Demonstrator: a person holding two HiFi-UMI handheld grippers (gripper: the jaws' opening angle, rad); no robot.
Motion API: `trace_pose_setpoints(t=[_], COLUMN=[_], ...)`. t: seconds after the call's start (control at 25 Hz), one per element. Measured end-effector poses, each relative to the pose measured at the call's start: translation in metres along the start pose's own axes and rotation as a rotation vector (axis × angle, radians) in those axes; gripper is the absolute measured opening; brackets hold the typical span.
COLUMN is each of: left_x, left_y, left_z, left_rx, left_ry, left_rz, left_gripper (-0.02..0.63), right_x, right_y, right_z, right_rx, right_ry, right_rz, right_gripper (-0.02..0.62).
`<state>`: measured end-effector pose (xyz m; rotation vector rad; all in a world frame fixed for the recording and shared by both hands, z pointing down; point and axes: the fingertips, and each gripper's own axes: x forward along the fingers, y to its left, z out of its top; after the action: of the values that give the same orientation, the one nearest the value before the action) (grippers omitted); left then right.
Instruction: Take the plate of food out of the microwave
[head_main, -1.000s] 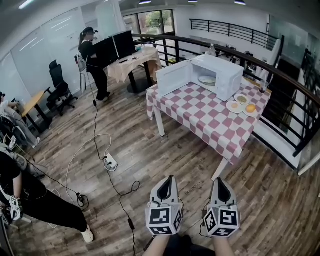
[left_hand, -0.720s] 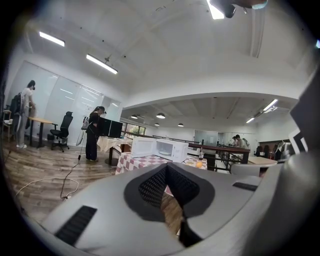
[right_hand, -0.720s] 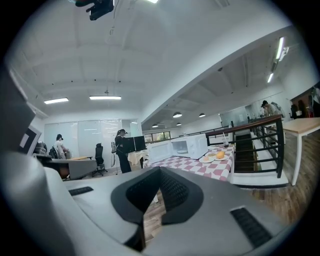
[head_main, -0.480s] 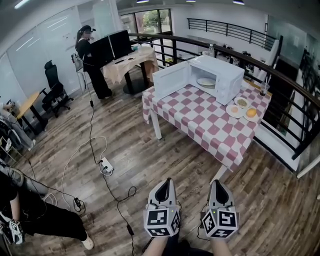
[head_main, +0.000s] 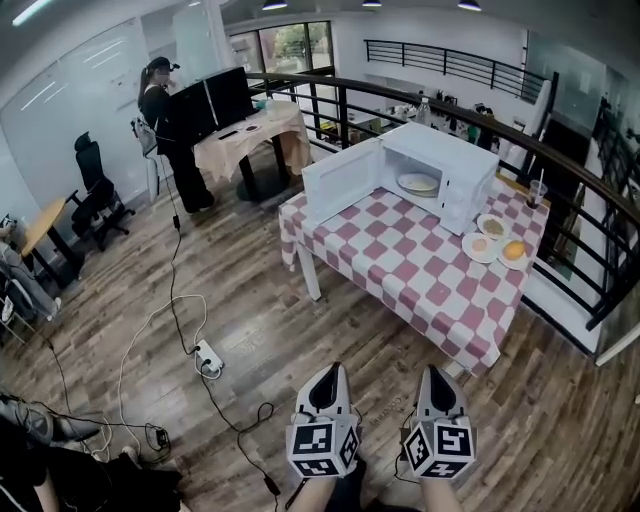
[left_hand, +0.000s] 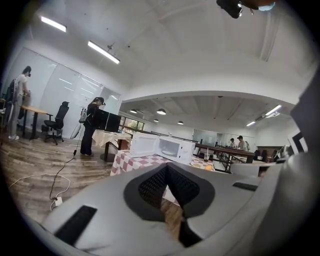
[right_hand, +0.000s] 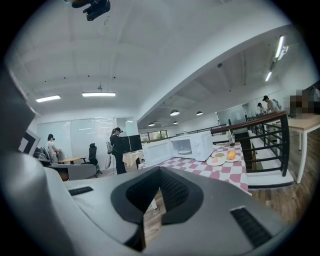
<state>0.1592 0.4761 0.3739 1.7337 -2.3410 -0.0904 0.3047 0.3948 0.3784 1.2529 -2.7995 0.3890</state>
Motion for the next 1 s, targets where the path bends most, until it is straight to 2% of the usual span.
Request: trace_pose_setpoints(t=[0.48, 1.0], left_x=[0.113, 0.165], left_y=[0.065, 0.097], left_z=[0.034, 0.035], left_rx=[0.015, -0.031], left_ry=[0.007, 0.019], left_rz=[-0.066, -0.052], left_gripper=[0.012, 0.012], right_x=[0.120, 0.180], right_y=[0.014, 0.015], right_z=[0.017, 0.015], right_rx=[0.003, -0.010], right_ry=[-0.010, 0.026], right_rz=[-0.070, -0.072], right_gripper=[-0.006, -0.006])
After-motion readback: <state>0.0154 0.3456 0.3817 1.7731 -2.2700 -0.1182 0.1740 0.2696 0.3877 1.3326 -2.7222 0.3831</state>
